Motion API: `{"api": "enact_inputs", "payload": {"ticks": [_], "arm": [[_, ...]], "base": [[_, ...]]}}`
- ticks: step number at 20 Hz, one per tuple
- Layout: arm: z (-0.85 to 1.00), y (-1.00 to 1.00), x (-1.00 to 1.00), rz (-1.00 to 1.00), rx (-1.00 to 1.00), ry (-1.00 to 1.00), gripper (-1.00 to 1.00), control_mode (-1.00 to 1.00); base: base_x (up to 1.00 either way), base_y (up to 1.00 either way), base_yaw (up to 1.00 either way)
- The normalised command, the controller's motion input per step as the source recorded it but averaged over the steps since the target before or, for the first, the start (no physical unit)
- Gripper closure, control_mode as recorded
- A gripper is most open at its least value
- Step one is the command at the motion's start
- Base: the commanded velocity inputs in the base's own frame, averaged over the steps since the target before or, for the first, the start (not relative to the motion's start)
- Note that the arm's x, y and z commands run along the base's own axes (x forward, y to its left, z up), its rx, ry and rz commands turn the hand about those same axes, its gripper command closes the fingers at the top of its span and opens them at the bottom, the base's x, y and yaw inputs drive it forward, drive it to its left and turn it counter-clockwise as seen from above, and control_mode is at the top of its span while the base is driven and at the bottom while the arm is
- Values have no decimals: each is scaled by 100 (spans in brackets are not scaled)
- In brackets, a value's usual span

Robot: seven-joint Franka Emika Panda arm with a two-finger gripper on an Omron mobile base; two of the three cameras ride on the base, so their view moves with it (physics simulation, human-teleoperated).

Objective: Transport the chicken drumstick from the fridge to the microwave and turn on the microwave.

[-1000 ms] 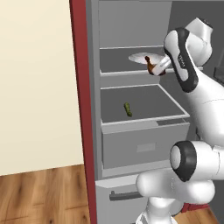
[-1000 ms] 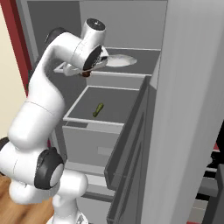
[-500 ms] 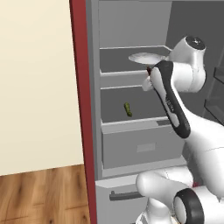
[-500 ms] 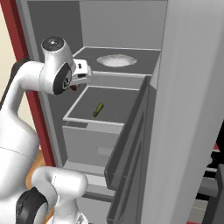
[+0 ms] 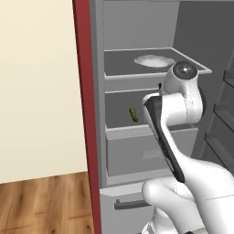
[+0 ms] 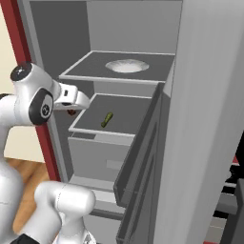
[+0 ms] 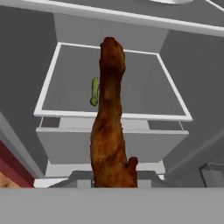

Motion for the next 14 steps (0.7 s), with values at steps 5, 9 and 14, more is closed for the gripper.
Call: {"api": "enact_inputs", "payload": {"ticks": [5,9,14], "arm": [[-5,0,-38,-20,0,-3,100,-100],[0,1,-26,-8,1,0,100,-100],[0,5,-25,0,2,0,100,-100]], "base": [[0,0,0],[0,0,0],[0,0,0]]}}
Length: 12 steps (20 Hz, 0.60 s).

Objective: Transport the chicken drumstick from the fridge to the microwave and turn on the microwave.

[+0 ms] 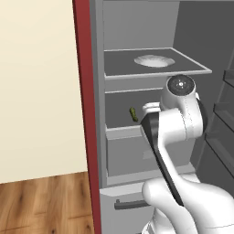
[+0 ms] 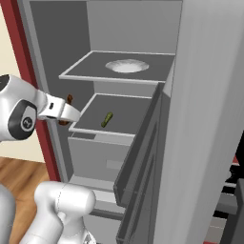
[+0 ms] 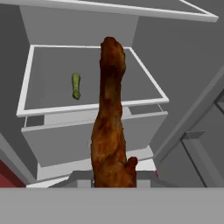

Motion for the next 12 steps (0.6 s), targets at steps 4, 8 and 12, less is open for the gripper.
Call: {"api": "enact_inputs", "payload": {"ticks": [4,8,12], "arm": [[0,0,-5,0,0,0,100,-100],[0,0,0,0,0,0,100,-100],[0,0,-16,0,0,0,100,-100]], "base": [[0,0,0],[0,0,0],[0,0,0]]}}
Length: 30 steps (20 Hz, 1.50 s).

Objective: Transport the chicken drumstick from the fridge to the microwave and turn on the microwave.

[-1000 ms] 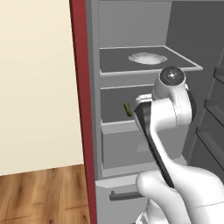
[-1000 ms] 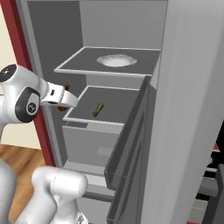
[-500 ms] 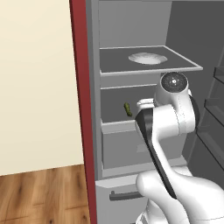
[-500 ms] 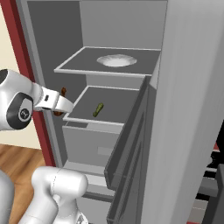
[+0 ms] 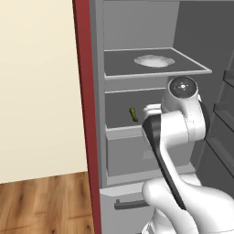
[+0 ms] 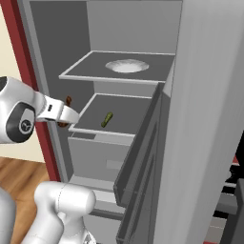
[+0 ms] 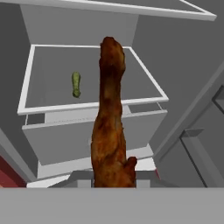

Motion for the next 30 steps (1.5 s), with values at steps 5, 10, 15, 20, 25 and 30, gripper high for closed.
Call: {"api": "enact_inputs", "payload": {"ticks": [5,10,15,20,25,30], "arm": [[-1,9,-66,0,0,-2,100,-100],[-6,23,-65,-4,0,-6,100,-100],[-5,26,-19,-7,0,0,100,-100],[-1,8,-1,-1,0,0,100,-100],[0,0,0,0,0,0,100,-100],[0,0,0,0,0,0,100,-100]], "base": [[0,0,0],[0,0,0],[0,0,0],[0,0,0],[0,0,0],[0,0,0]]}}
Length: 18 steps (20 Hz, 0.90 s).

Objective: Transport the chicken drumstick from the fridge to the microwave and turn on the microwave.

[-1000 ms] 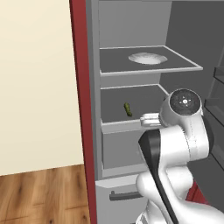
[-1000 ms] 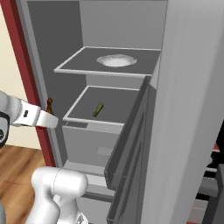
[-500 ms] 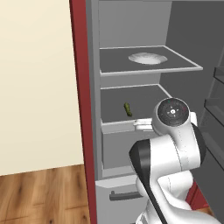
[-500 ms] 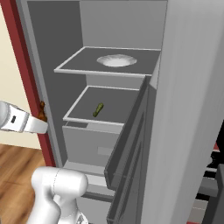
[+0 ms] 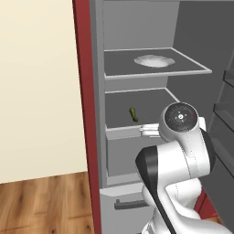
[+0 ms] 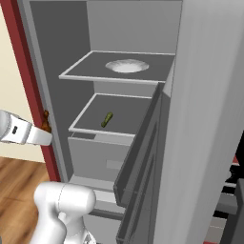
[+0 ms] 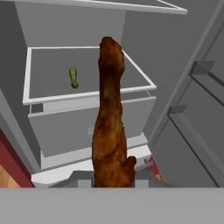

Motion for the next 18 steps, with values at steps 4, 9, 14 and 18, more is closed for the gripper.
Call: {"api": "enact_inputs", "payload": {"ticks": [4,9,14,18], "arm": [[0,0,0,0,0,0,100,-100],[0,0,0,0,0,0,100,-100],[0,0,0,0,0,0,100,100],[0,0,0,0,0,0,100,100]], "base": [[0,0,0],[0,0,0],[0,0,0],[0,0,0]]}}
